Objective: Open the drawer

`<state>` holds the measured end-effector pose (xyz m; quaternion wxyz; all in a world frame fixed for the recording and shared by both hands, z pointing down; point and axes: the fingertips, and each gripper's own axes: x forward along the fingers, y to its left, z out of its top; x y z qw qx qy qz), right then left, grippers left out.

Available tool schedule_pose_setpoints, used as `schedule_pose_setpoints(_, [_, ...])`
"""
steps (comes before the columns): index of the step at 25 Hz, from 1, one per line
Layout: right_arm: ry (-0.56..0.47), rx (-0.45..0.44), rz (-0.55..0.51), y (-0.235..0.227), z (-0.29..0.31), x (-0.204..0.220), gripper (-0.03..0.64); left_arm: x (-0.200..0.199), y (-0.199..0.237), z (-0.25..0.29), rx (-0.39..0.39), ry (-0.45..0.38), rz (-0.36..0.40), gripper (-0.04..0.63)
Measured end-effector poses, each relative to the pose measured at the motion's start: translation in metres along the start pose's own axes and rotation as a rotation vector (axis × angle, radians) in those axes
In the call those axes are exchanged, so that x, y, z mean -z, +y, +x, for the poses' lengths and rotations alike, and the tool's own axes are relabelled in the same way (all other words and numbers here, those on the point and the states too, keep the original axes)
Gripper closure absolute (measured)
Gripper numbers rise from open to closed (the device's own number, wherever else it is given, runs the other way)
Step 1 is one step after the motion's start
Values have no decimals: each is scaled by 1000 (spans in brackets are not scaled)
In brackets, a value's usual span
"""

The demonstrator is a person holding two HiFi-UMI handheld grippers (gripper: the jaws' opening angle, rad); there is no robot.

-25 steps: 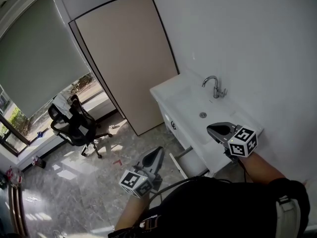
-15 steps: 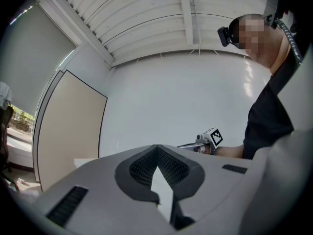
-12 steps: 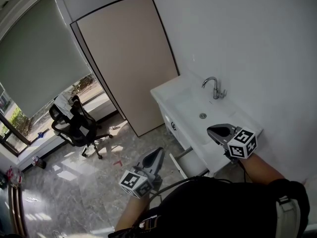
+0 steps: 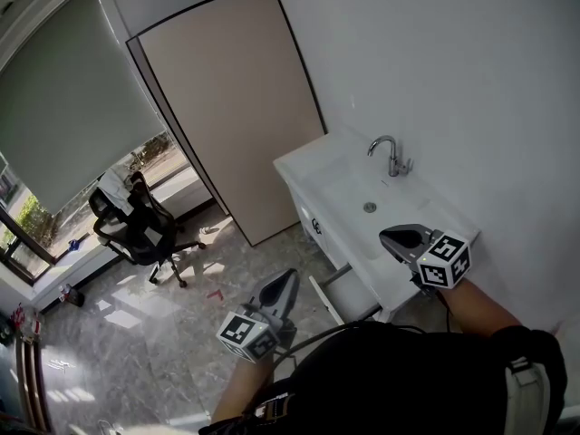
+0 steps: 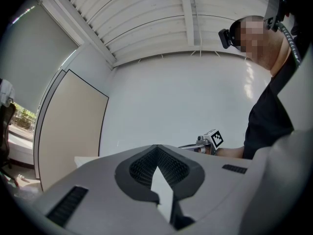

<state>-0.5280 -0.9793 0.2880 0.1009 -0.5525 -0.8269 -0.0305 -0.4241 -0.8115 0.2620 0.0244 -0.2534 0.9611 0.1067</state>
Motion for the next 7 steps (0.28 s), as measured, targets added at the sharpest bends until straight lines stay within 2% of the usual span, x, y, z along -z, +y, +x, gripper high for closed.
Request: schedule_pose_setpoints(7, [1,2,-10,-2,-2,1,621,-3,-5,3,7,-10,-17,598])
